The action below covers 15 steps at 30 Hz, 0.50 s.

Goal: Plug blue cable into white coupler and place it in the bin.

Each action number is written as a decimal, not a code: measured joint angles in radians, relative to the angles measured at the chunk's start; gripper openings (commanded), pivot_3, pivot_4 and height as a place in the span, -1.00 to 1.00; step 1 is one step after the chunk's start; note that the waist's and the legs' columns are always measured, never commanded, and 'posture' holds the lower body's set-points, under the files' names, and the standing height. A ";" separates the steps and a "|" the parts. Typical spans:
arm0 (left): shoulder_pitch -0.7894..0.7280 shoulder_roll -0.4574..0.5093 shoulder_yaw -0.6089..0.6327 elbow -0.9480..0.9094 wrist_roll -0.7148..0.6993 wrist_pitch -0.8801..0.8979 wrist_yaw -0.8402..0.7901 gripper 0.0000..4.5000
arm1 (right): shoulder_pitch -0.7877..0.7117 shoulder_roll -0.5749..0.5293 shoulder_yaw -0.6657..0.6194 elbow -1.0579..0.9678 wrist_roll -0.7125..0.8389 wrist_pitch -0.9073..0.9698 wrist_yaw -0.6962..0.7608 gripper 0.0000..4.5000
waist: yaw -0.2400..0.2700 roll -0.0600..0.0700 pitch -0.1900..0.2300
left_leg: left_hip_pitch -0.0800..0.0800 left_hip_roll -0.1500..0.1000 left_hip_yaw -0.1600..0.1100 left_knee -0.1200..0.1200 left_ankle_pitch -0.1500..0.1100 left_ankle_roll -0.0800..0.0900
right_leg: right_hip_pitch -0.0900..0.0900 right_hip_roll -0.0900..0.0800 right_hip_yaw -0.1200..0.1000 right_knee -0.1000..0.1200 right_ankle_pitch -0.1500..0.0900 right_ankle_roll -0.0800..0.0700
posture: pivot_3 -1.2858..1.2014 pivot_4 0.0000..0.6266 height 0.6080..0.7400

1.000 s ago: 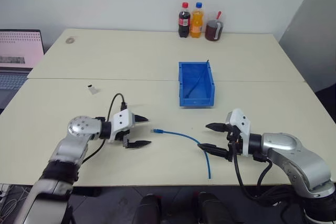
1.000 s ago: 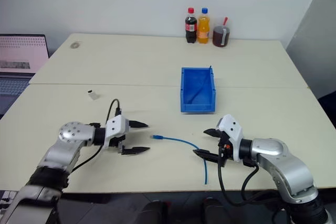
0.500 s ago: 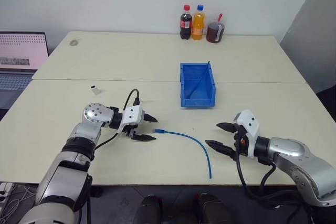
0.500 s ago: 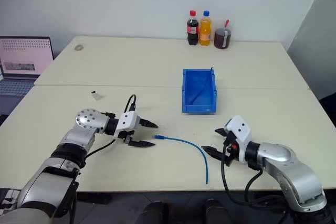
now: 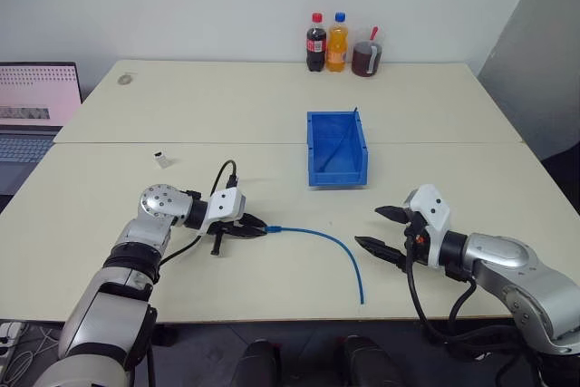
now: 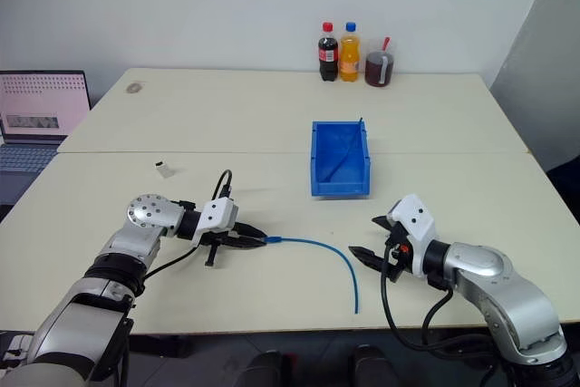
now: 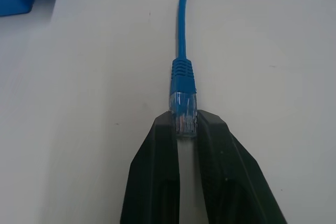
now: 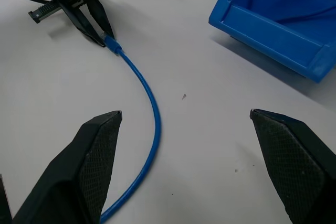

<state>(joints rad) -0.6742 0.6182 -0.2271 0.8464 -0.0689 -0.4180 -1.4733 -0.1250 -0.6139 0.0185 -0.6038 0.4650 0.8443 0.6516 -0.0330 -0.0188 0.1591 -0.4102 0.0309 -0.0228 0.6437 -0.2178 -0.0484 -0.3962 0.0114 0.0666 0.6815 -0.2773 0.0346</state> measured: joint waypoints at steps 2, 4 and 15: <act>0.007 0.001 0.002 -0.016 -0.001 0.018 0.002 -0.90 | -0.011 0.000 0.001 0.001 0.000 0.000 0.000 0.84 | -0.001 0.000 0.000 | 0.002 0.000 0.000 -0.001 0.000 0.000 | 0.002 0.000 0.000 0.000 0.000 0.000 | 0.03 -0.52 1.00; 0.022 0.001 0.015 -0.053 -0.008 0.084 0.007 -0.90 | -0.019 0.000 0.002 0.003 0.003 0.000 0.000 0.84 | -0.001 0.000 0.000 | 0.002 0.000 0.000 -0.001 0.000 0.000 | 0.002 0.000 0.000 -0.001 -0.001 -0.001 | 0.03 -0.52 1.00; 0.165 -0.094 0.196 -0.896 -0.616 1.593 0.236 -0.90 | -0.070 0.079 -0.143 -0.056 0.671 0.323 -0.064 0.84 | -0.003 -0.006 0.005 | -0.008 0.001 -0.003 0.000 0.000 0.000 | -0.005 -0.002 -0.002 -0.001 -0.002 0.001 | 0.03 -0.52 1.00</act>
<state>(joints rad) -0.5091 0.5241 -0.0310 -0.0495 -0.6848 1.1754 -1.2374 -0.1953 -0.5352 -0.1243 -0.6601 1.1363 1.1671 0.5876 -0.0363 -0.0248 0.1645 -0.4182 0.0316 -0.0261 0.6437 -0.2182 -0.0479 -0.4010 0.0092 0.0642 0.6804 -0.2789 0.0356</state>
